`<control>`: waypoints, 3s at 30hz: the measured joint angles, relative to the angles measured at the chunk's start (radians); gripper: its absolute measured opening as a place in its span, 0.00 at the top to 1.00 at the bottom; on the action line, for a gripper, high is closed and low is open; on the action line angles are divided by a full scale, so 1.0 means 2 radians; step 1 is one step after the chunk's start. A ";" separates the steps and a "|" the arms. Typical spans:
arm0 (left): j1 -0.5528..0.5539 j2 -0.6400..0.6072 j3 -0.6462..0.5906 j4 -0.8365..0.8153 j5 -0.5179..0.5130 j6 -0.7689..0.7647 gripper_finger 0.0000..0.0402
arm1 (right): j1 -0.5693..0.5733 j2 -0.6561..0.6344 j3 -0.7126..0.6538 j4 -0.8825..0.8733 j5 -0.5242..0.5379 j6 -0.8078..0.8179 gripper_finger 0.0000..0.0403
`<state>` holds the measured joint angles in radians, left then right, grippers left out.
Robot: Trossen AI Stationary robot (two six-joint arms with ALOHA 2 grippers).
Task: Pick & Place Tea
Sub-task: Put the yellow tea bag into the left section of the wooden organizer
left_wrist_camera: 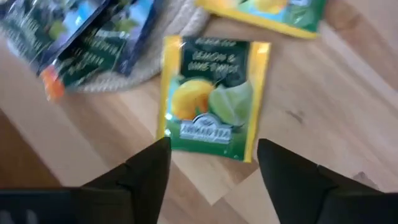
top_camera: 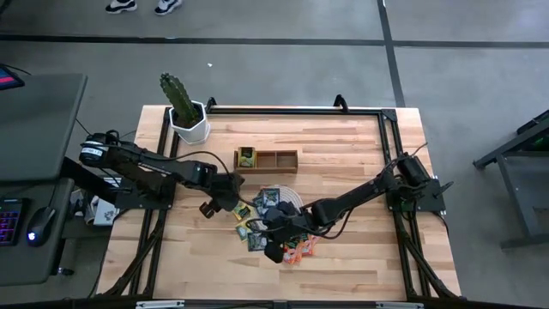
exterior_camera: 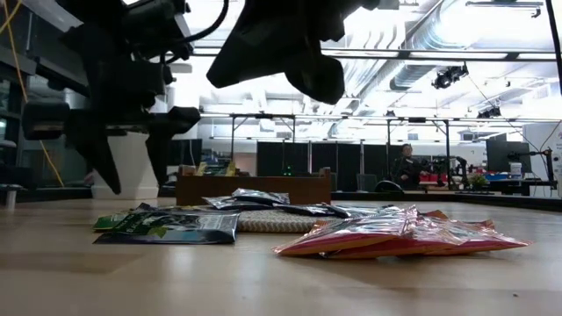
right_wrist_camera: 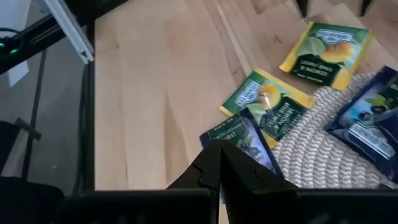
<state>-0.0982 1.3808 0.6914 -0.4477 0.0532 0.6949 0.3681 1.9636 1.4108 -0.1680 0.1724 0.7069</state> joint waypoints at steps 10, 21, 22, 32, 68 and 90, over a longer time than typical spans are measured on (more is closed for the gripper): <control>0.000 0.047 0.000 0.002 0.010 0.043 0.37 | 0.004 0.000 0.000 -0.005 0.010 0.009 1.00; 0.000 0.062 0.001 0.019 0.010 0.029 0.37 | 0.004 0.000 0.000 -0.004 0.014 0.018 1.00; 0.000 0.063 0.001 0.021 0.010 0.022 0.37 | 0.004 0.000 0.000 -0.004 0.015 0.018 1.00; 0.001 0.078 0.002 0.038 0.036 -0.022 0.37 | 0.006 0.000 0.000 -0.009 0.015 0.026 1.00; 0.000 0.116 0.075 -0.012 0.023 -0.013 0.37 | 0.007 0.000 0.000 -0.027 0.015 0.029 1.00; 0.000 0.154 0.077 0.003 0.047 -0.020 0.37 | 0.018 0.000 0.000 -0.030 0.020 0.041 1.00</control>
<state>-0.0975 1.6886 0.8455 -0.4417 0.1480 0.6540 0.4051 1.9644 1.4108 -0.2287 0.2134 0.7884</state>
